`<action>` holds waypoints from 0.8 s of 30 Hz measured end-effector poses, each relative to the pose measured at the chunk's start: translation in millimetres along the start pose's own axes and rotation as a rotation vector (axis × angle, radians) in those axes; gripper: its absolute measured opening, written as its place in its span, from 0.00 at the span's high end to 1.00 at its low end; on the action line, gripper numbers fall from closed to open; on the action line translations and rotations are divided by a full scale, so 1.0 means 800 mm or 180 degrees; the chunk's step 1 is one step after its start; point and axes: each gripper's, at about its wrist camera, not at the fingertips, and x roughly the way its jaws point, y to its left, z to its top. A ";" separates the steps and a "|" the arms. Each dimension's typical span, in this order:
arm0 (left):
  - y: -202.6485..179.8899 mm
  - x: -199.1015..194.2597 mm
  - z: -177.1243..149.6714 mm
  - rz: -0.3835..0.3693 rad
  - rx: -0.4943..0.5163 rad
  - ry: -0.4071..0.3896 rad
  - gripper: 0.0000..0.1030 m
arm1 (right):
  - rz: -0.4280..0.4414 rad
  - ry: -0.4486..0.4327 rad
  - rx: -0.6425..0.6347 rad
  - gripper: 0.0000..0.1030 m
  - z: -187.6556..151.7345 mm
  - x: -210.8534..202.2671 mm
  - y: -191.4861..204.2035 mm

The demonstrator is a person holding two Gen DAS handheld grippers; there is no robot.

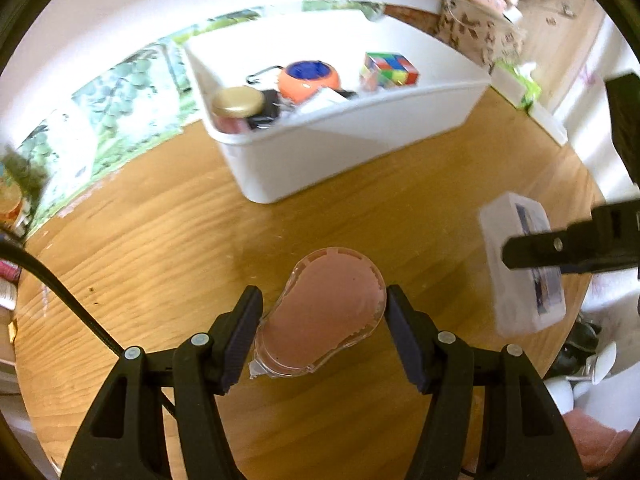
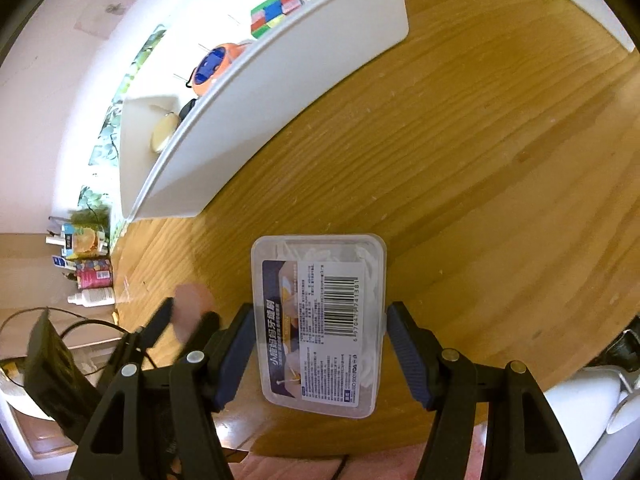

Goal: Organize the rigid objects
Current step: 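Lift the pink pouch and labelled box and carry both over the bin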

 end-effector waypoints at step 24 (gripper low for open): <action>-0.007 -0.073 0.051 0.0240 -0.0603 -0.0521 0.36 | -0.0034 -0.0305 -0.0471 0.35 0.087 -0.078 0.010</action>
